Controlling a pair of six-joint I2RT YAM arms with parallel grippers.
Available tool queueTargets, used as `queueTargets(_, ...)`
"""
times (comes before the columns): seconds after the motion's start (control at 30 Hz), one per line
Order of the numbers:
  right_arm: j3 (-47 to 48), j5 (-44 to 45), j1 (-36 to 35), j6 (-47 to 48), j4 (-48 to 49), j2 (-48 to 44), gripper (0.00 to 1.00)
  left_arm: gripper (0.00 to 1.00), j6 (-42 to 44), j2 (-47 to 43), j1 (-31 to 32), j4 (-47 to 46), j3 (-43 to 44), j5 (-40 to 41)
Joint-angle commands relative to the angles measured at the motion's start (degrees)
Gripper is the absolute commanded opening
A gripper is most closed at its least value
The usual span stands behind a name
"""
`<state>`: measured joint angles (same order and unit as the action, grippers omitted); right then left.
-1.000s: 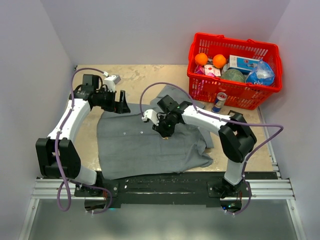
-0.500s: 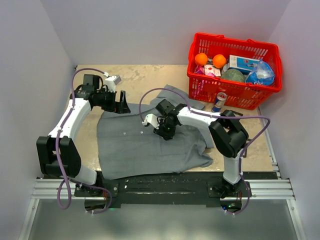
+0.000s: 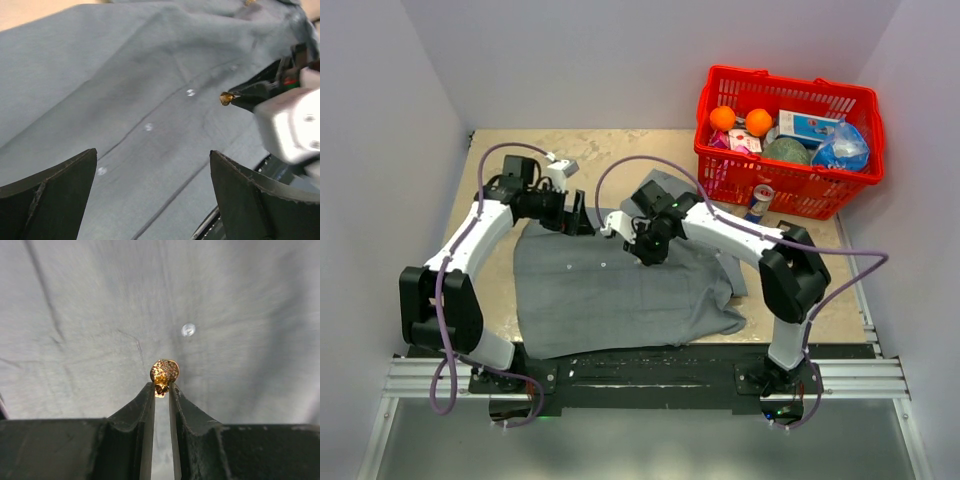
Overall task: Remove the brooch from the garment
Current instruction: Pick up the brooch from the clothes.
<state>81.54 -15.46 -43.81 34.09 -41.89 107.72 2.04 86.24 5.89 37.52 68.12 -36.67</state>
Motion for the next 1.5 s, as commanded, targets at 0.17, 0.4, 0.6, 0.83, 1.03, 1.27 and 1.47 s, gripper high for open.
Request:
queueTargets(0.17,8.98,-5.19,0.13,-2.18,-2.94,-7.61,0.19,0.99,-13.36,4.72,4.39,-13.16,-4.74,-19.48)
queueTargets(0.4,11.27,-5.89,0.13,-4.73,-2.23,-7.53,0.19,0.95,-22.95,7.89,5.18,-24.06,-5.98,-28.81)
queueTargets(0.6,12.15,-5.98,0.13,-5.17,-1.97,-7.26,0.19,0.81,-26.04,10.97,6.67,-27.41,-5.63,-32.42)
queueTargets(0.83,12.42,-7.47,0.22,-5.7,-2.5,-7.79,0.19,0.69,-26.21,11.67,7.2,-28.9,-5.63,-33.03)
queueTargets(1.03,12.86,-7.74,0.13,-6.4,-1.88,-7.7,0.19,0.47,-28.23,13.17,8.52,-32.07,-5.45,-36.19)
queueTargets(1.27,13.3,-6.95,0.22,-6.66,-1.27,-7.35,0.19,0.34,-28.67,14.05,10.9,-32.42,-5.19,-38.04)
queueTargets(1.47,12.86,-6.69,0.04,-6.84,-0.83,-7.26,0.2,0.0,-28.76,13.96,10.81,-32.33,-5.01,-37.78)
